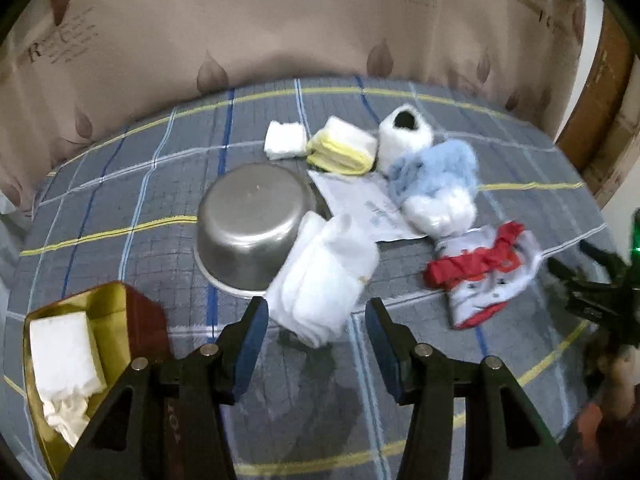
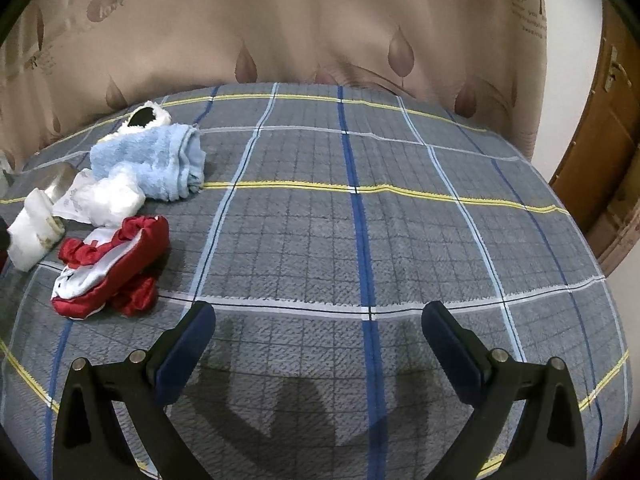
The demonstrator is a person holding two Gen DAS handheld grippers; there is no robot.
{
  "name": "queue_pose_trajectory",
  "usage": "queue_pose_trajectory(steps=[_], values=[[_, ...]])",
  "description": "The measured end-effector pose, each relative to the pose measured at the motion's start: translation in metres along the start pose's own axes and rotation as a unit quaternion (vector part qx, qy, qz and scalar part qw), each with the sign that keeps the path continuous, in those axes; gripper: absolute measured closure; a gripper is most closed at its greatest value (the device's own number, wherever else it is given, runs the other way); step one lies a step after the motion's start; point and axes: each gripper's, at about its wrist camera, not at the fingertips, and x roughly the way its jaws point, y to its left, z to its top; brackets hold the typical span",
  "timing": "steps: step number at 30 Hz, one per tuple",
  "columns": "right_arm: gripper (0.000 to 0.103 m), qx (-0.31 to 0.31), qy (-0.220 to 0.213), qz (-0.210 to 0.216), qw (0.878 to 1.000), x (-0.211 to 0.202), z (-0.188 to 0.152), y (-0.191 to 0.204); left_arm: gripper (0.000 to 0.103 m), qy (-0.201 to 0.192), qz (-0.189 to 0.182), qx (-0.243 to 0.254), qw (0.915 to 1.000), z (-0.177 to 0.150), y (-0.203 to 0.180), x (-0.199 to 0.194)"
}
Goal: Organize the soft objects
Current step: 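Grasp the white folded towel with the left gripper and lift it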
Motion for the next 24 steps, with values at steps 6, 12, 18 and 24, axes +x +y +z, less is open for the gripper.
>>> queue_pose_trajectory(steps=[6,12,18,24], values=[[0.0,-0.001,-0.001,0.007,1.0,-0.002,0.0,0.0,0.051,0.025,-0.011,-0.014,0.9995,0.008,0.006,0.025],[0.0,0.002,-0.005,0.006,1.0,-0.002,0.001,-0.001,0.082,0.028,-0.033,-0.021,0.9989,0.005,0.004,0.036],[0.0,0.004,0.004,0.007,1.0,0.002,0.002,-0.001,0.084,0.004,-0.026,-0.057,0.998,-0.008,-0.009,0.019],[0.0,0.005,0.006,0.005,1.0,0.003,0.002,-0.002,0.084,-0.013,-0.079,-0.108,0.9909,-0.045,-0.019,-0.02]])
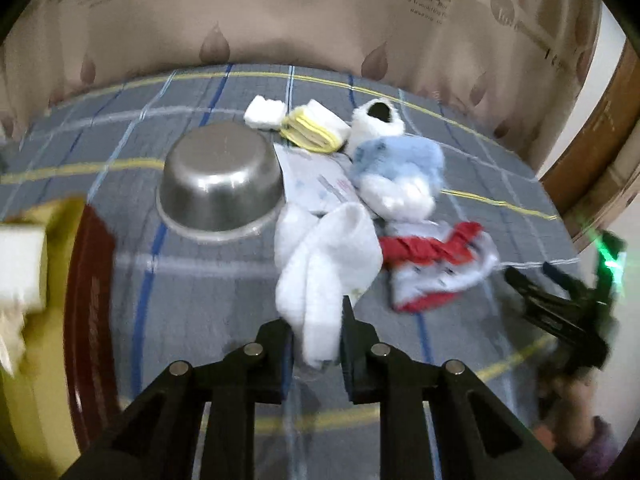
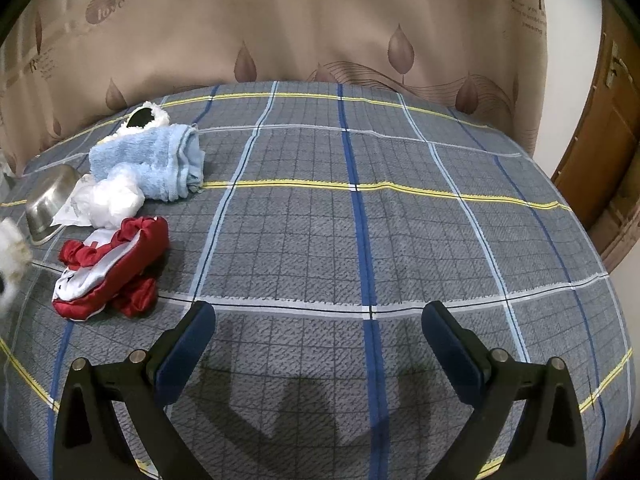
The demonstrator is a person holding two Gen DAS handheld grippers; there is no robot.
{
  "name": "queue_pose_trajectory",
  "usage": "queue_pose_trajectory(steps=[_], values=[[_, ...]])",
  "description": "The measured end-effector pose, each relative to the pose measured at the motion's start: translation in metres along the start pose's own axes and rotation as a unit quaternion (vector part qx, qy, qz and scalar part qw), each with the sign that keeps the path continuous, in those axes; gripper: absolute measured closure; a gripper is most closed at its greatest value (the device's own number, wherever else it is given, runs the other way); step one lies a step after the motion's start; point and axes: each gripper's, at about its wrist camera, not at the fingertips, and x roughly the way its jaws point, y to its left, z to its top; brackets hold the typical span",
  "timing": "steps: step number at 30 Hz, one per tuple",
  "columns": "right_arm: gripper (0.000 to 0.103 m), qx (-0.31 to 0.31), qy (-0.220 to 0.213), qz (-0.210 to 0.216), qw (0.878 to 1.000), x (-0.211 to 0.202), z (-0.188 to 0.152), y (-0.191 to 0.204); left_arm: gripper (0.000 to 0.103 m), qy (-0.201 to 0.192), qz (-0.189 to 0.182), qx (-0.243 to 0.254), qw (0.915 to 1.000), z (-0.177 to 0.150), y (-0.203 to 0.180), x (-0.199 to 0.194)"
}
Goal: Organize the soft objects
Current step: 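Grasp the white folded towel with the left gripper and lift it, then carry the towel into the gold tray while the right gripper grasps the red-white cloth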
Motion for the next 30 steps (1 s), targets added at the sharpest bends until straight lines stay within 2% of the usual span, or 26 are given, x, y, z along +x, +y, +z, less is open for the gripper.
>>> queue_pose_trajectory(steps=[9,12,15,18,20,24,30], values=[[0.0,-0.007,0.001,-0.003,1.0,0.002,0.0,0.003,0.084,-0.02,-0.018,-0.029,0.9992,-0.046,-0.008,-0.054],[0.0,-0.011,-0.005,0.019,1.0,-0.002,-0.001,0.004,0.084,-0.031,-0.011,-0.031,0.999,-0.057,-0.005,-0.074],[0.0,-0.024,-0.016,0.07,0.997,-0.01,-0.005,0.006,0.083,-0.044,-0.002,-0.03,0.9986,-0.065,-0.001,-0.095],[0.0,-0.045,-0.015,0.098,0.994,-0.021,-0.008,0.02,0.083,-0.052,0.002,-0.034,0.9981,-0.071,0.005,-0.111],[0.0,-0.039,-0.006,0.132,0.99,-0.026,-0.007,0.032,0.083,-0.056,0.006,-0.039,0.9977,-0.075,0.01,-0.12],[0.0,-0.011,0.016,0.166,0.986,-0.024,0.002,0.056,0.083,-0.064,0.009,-0.049,0.9967,-0.078,0.019,-0.132],[0.0,0.032,0.066,0.168,0.983,0.002,0.018,0.08,0.083,-0.078,0.013,-0.075,0.9941,-0.083,0.041,-0.152]])
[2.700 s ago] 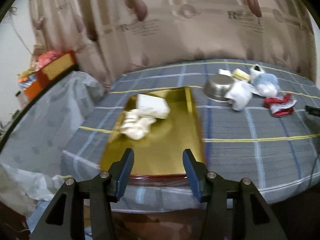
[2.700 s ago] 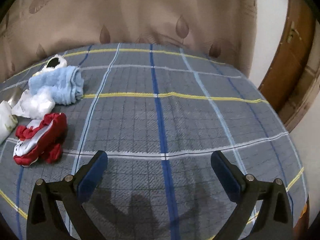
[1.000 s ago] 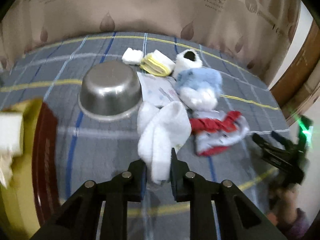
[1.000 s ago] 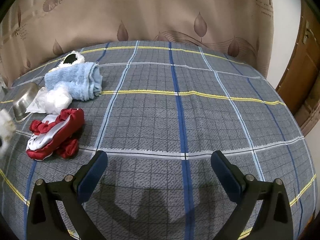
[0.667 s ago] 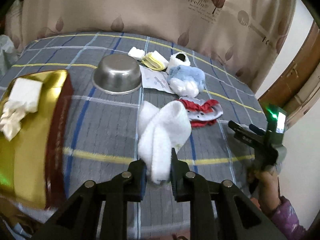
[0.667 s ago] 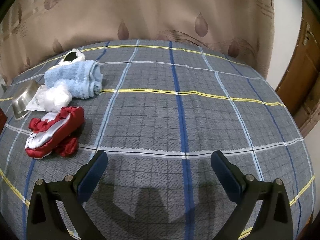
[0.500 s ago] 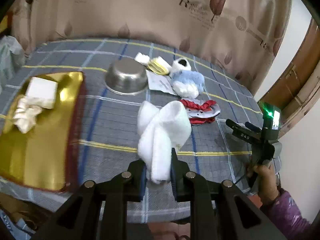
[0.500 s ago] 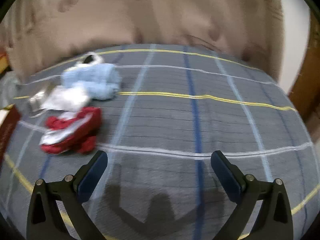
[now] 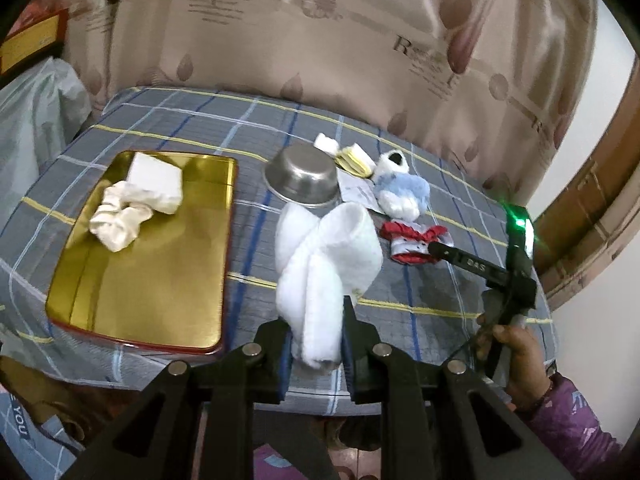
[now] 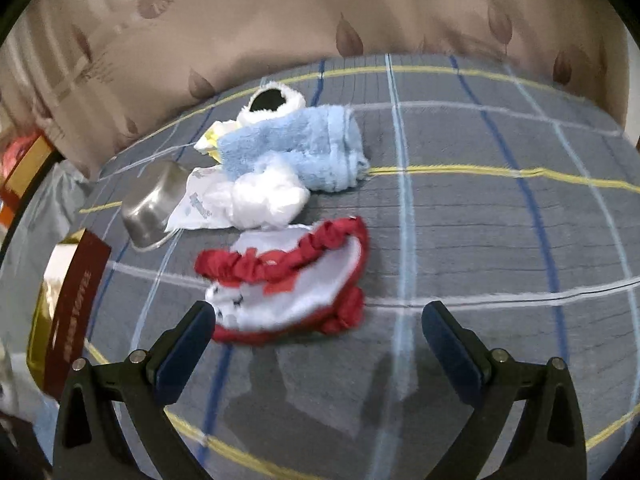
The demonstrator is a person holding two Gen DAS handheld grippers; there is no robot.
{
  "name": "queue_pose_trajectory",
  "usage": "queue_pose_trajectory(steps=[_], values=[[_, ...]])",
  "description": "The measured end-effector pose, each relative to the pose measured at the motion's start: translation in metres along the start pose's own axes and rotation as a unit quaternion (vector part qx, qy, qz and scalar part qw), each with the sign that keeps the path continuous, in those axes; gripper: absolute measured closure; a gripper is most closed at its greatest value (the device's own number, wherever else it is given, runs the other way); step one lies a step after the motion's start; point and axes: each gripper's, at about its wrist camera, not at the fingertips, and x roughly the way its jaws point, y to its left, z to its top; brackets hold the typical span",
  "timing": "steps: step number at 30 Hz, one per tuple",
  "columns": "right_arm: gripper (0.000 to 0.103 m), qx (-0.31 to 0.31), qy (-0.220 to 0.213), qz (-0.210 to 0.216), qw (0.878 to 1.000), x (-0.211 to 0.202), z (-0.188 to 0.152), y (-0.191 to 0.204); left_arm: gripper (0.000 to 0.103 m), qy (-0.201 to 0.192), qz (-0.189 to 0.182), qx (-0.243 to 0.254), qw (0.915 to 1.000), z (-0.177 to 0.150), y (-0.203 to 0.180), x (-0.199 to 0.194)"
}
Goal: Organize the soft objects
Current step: 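Carry the towel into the gold tray while the right gripper grasps the red-white cloth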
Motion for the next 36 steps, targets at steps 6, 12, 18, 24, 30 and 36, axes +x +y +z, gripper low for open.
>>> queue_pose_trajectory(steps=[6,12,18,24,30,36], values=[[0.0,0.029,0.019,-0.004,0.999,0.019,0.007,0.007,0.082,-0.013,0.013,-0.016,0.9997,0.003,0.018,-0.01],[0.08,-0.026,0.01,-0.015,1.0,0.019,0.004,0.029,0.082,-0.012,0.02,-0.032,0.9992,0.001,0.034,-0.011],[0.085,-0.061,-0.02,0.007,0.998,0.003,-0.01,0.036,0.082,-0.017,0.032,-0.046,0.9983,0.001,0.048,-0.013],[0.085,-0.09,-0.047,0.0,0.995,-0.015,-0.035,0.032,0.082,-0.033,0.057,-0.057,0.9962,0.004,0.071,-0.021],[0.085,-0.104,-0.054,-0.006,0.993,-0.013,-0.038,0.033,0.082,-0.037,0.085,-0.038,0.995,0.02,0.087,-0.009],[0.085,-0.107,-0.058,-0.002,0.993,-0.014,-0.04,0.035,0.08,-0.033,0.105,-0.006,0.9939,0.054,0.091,0.023]])
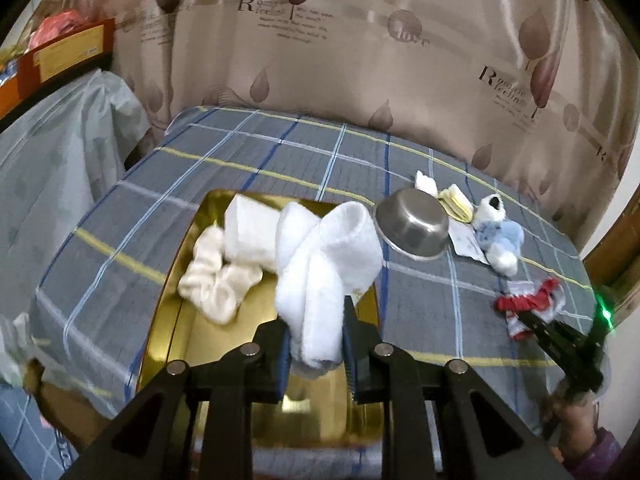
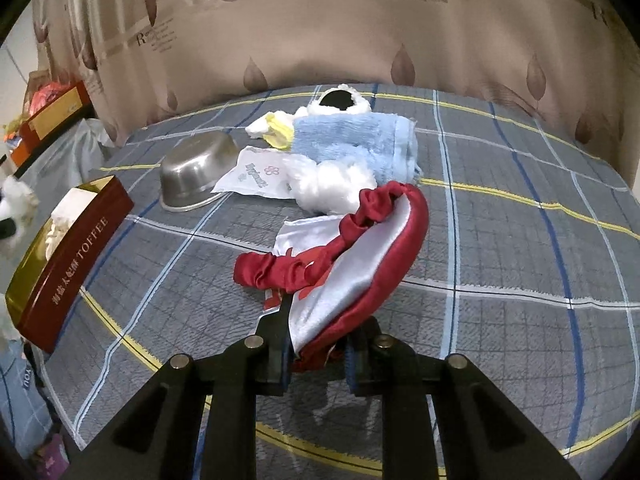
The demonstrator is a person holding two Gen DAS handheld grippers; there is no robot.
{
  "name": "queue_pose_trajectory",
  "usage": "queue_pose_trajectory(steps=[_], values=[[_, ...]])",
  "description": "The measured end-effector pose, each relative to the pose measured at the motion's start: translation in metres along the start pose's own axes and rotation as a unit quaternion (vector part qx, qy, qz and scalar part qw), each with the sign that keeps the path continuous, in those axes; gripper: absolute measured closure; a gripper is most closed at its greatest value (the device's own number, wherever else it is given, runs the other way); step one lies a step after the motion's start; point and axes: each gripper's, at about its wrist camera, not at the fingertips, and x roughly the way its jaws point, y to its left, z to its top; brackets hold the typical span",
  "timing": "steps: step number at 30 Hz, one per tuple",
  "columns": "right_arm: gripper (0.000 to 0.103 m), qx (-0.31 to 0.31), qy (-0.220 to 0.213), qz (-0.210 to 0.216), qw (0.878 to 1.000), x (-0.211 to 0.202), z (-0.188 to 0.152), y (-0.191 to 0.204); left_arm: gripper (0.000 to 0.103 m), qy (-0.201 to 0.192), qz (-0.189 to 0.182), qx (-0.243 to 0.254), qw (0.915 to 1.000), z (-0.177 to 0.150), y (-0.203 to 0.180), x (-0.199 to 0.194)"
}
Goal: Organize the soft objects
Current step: 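Carry the towel into the gold tray while the right gripper grasps the red-white cloth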
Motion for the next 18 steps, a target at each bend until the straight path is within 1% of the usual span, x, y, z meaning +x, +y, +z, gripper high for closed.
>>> queue_pose_trajectory(steps=[5,8,10,14,16,18], values=[[0.085,-0.002,0.002,0.0,1.0,0.001,0.001,0.002,0.079,0.016,0.005,0.013,0.9998,0.02,-0.009,0.036],[0.085,-0.001,0.003,0.003,1.0,0.002,0.001,0.002,0.079,0.025,0.001,0.008,0.9996,0.026,-0.01,0.055],[0.085,0.0,0.004,0.004,1.0,0.002,0.001,0.001,0.079,0.034,0.012,0.005,0.9993,0.03,-0.011,0.069],[0.085,0.0,0.004,0.005,1.0,0.002,0.001,0.002,0.079,0.045,0.009,-0.009,0.9989,0.034,-0.009,0.085],[0.085,0.0,0.005,0.007,1.0,0.003,0.001,0.002,0.076,0.049,0.013,-0.01,0.9987,0.036,-0.007,0.091],[0.085,0.0,0.005,0.008,1.0,0.003,0.001,0.003,0.072,0.057,0.004,-0.015,0.9982,0.038,-0.006,0.096]])
